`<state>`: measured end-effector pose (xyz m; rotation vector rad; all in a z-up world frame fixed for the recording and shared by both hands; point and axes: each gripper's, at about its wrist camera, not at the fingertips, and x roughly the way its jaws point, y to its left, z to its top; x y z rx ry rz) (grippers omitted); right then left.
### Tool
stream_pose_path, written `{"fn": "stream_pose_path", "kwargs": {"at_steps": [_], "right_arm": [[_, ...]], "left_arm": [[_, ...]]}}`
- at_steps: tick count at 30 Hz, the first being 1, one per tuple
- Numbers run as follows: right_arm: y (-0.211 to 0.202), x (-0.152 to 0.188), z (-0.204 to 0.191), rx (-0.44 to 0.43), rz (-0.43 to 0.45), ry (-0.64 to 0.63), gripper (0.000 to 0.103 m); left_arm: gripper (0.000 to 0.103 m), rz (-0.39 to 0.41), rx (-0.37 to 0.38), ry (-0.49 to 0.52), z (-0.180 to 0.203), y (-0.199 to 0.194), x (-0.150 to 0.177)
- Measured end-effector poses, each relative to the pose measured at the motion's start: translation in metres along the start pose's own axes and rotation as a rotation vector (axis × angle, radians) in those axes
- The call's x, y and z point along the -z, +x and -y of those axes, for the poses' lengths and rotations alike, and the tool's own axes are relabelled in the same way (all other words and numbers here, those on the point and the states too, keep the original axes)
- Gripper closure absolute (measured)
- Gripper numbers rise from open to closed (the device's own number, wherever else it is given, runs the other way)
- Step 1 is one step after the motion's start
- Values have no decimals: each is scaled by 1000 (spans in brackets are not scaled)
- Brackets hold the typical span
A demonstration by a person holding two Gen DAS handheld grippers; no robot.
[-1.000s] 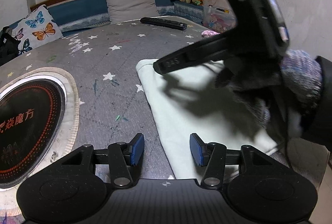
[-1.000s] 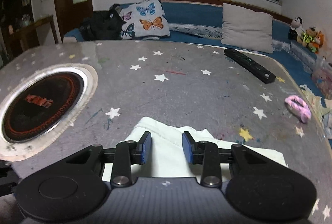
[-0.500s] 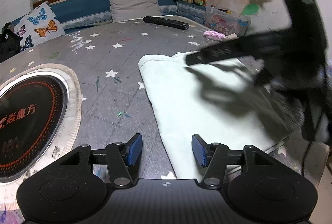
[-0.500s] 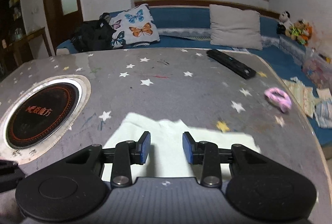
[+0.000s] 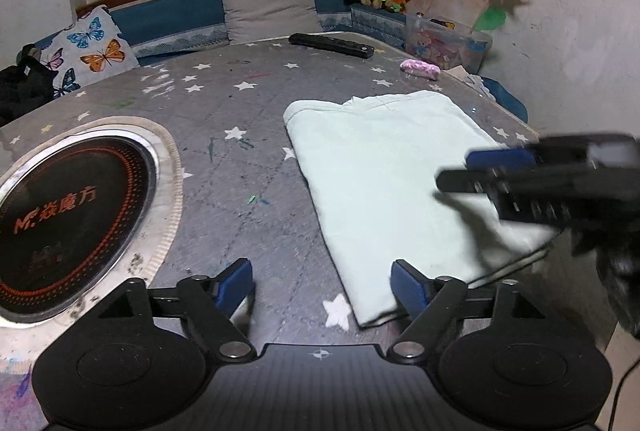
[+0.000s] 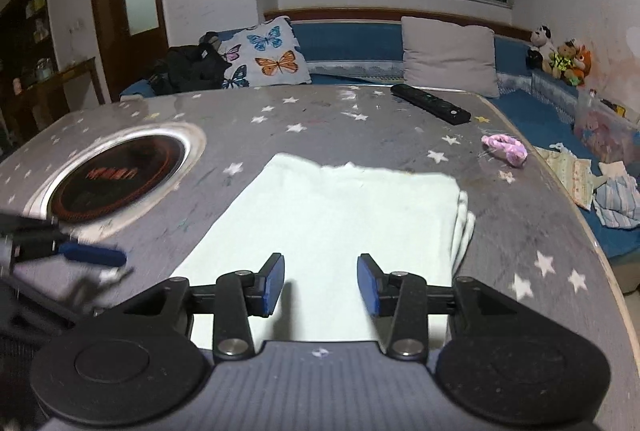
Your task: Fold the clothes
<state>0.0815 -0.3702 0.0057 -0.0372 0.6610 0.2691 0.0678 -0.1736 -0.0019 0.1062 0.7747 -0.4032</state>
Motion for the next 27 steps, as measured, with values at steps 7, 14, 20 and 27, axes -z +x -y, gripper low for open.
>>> {"fn": "stream_pose_path", "kwargs": {"at_steps": [7, 14, 20, 27], "right_arm": [[-20, 28, -11, 42, 23, 22, 54], [-35, 44, -23, 75, 46, 38, 46], [-46, 57, -24, 104, 53, 78, 38], [-58, 66, -26, 114, 75, 114, 22]], "left_arm": [[2, 33, -20, -2, -7, -14, 7], [0, 67, -33, 0, -11, -26, 13], [0, 101, -40, 0, -14, -37, 19], [0, 126, -41, 16, -12, -46, 26]]}}
